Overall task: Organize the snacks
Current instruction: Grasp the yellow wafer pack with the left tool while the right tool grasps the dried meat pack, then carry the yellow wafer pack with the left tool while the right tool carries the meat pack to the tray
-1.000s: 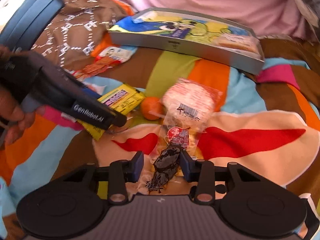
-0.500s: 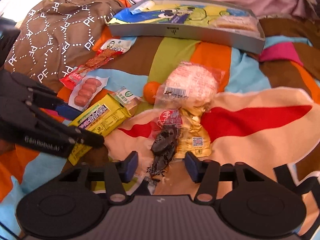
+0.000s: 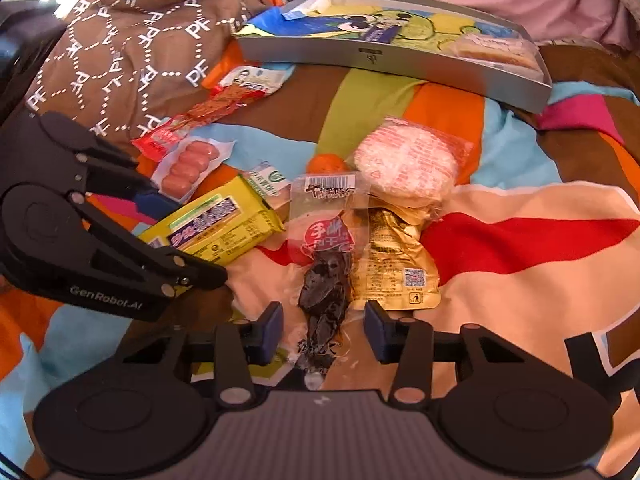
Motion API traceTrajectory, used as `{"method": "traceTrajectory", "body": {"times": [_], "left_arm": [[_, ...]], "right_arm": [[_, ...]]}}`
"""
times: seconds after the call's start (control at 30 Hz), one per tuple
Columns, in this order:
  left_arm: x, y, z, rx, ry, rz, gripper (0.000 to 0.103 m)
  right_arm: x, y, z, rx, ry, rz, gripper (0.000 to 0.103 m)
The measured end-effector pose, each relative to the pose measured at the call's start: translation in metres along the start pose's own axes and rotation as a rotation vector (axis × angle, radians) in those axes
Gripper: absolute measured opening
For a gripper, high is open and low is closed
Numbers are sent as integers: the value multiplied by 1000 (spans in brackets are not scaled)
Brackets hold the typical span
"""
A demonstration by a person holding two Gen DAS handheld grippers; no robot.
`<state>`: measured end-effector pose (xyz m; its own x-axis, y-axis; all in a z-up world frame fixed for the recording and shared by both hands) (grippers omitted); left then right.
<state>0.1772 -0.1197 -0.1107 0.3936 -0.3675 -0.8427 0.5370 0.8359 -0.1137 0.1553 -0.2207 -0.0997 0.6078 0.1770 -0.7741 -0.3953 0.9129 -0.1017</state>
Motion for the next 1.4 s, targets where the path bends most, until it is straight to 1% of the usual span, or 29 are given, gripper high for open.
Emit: {"method": "traceTrajectory", "body": {"times": [0.1,0.2,0.43,0.57,0.67,0.73,0.8,0.87,1.07,1.17,1.2,1.23,1.3,1.4], "left_arm": [[-2,1,-1,-12,-12,-13,48],[-6,1,-1,2,-26,-8,48],[-18,-1,6,77,-76,20,46],[-20,-2,8,122,-81,33,45],[-18,-1,4,162,-60,42,44],[-14,0,0,168,-37,28,45],[-11,1,-2,181,-26,28,47],[-9,2,-2,200,-22,38,53],[-2,1,-1,261,-11,46,60],[0,0,-1,297,-5,40,59],[1,-1,-1,308,-2,32,57],[1,-2,-1,316,1,18,52],[1,-5,-1,336,-1,13,51],[-1,-4,0,325,-17,4,50]], "right_arm": [[-3,1,-1,-17,-9,10,47],[-8,3,-1,-54,-32,0,48],[-22,17,4,-236,-126,-74,48],[-27,21,9,-319,-169,-132,48],[-25,16,11,-315,-168,-154,48],[-24,11,12,-308,-166,-165,48],[-23,7,12,-300,-163,-170,48],[-22,4,12,-294,-163,-172,48],[-23,1,18,-296,-189,-177,48],[-24,0,21,-292,-199,-177,48],[-24,0,22,-290,-200,-178,48],[-23,-1,23,-289,-202,-179,48],[-23,-2,25,-286,-204,-181,48],[-23,-3,27,-285,-211,-188,48]]}}
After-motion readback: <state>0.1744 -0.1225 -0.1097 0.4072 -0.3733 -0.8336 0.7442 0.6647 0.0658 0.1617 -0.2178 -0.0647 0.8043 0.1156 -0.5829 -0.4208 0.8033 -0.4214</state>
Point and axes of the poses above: each gripper's, at about its wrist camera, not at the fingertips, and x roughly the way its jaws point, y to its left, z to its top, the point moved 10 cm from there along x, roughly the way its jaws point, and after that the axes turned 8 degrees about -z, right-handed, at the moved point
